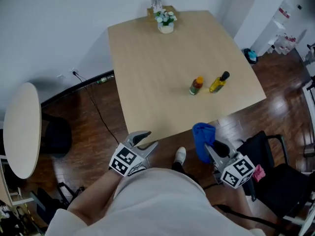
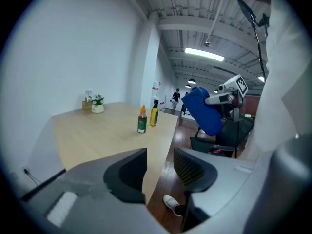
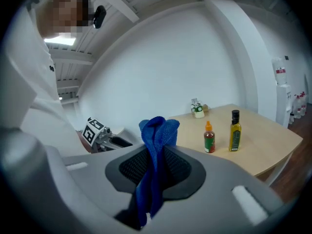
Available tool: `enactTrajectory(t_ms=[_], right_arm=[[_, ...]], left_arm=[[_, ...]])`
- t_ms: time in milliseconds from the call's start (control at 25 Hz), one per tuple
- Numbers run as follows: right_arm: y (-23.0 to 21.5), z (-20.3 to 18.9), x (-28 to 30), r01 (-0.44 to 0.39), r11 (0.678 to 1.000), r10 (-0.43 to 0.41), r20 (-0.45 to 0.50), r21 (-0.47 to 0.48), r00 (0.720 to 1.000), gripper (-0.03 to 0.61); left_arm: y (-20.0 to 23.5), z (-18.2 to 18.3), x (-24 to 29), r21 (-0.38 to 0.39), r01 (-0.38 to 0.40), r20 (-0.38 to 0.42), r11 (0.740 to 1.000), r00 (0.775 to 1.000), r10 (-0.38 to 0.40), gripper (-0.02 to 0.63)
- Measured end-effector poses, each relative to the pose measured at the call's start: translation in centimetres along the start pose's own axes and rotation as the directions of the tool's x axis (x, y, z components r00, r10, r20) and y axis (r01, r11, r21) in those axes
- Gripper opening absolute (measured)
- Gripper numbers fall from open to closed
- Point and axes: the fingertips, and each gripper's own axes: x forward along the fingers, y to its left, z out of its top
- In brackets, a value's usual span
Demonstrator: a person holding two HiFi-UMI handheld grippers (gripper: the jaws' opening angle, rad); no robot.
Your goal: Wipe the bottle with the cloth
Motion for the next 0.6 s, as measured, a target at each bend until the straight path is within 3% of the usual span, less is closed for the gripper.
enactTrajectory(t_ms=[120,160,440,600], right_arm=[[5.5,-0.5,1.2,0.013,1.000,-0.013,0.016,0.004,1.000,0.083],[7.5,-1.0,1.4,0.017,1.000,-0.017,0.015,0.003,1.000,0.083],[19.4,-3.7,2.3,0.040,0.999,-0.040,-0.006,0.017,0.999,0.083],[23.1,-3.9,2.0,0.045,0.999,-0.045,0.008,0.001,0.999,0.083]], left_arm=[[0.7,-1.7,-5.8,-0.185,0.044,0.099,0.982,0.995,-0.026,0.178],[0.7,-2.6,-7.6,-0.215,0.054,0.117,0.975,0.993,-0.029,0.176],[0.7,-9.3,-16.4,-0.259,0.077,0.106,0.963,0.993,-0.051,0.169],[0.3,-10.8,-19.3,-0.213,0.077,0.106,0.974,0.993,-0.056,0.167]])
